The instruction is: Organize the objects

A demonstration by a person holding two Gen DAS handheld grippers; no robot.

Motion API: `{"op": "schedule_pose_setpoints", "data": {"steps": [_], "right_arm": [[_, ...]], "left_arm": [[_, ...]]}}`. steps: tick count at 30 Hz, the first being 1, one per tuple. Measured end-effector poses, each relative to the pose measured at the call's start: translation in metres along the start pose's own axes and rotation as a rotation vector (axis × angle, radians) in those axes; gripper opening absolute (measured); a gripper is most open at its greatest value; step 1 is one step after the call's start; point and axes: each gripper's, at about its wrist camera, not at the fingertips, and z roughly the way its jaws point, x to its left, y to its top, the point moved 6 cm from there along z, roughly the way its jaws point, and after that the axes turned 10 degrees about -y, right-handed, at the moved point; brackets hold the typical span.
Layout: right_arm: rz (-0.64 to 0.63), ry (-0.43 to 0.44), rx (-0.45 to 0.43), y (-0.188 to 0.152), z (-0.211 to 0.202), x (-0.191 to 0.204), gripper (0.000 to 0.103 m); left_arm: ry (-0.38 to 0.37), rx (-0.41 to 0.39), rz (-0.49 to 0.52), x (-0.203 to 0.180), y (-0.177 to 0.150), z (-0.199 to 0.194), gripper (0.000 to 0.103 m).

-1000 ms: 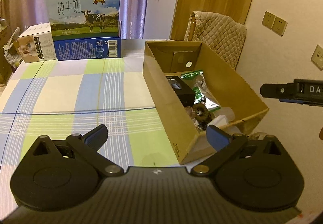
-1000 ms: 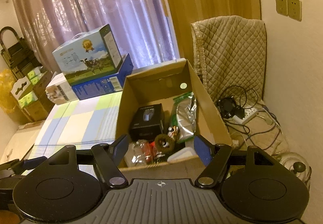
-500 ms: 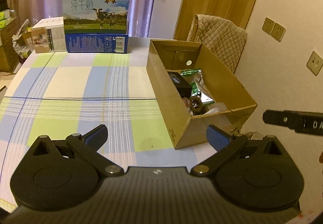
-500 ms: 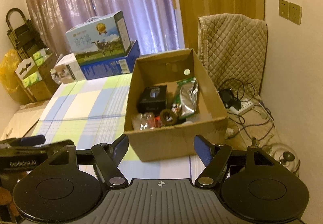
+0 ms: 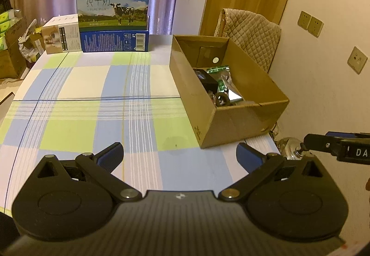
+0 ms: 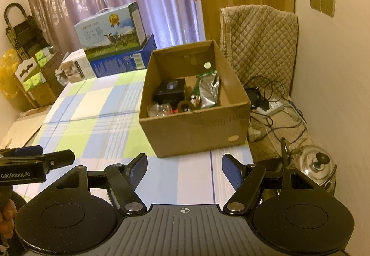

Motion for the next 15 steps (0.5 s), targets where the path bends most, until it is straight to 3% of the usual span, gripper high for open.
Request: {"op": "schedule_pose_setpoints", "data": {"steps": [15], "right_arm": [[0.001, -0.003, 0.032, -0.023, -0.006, -0.002, 0.069]], "left_arm": [[-0.002, 0.05, 0.007, -0.012, -0.021, 0.001, 0.102]]}}
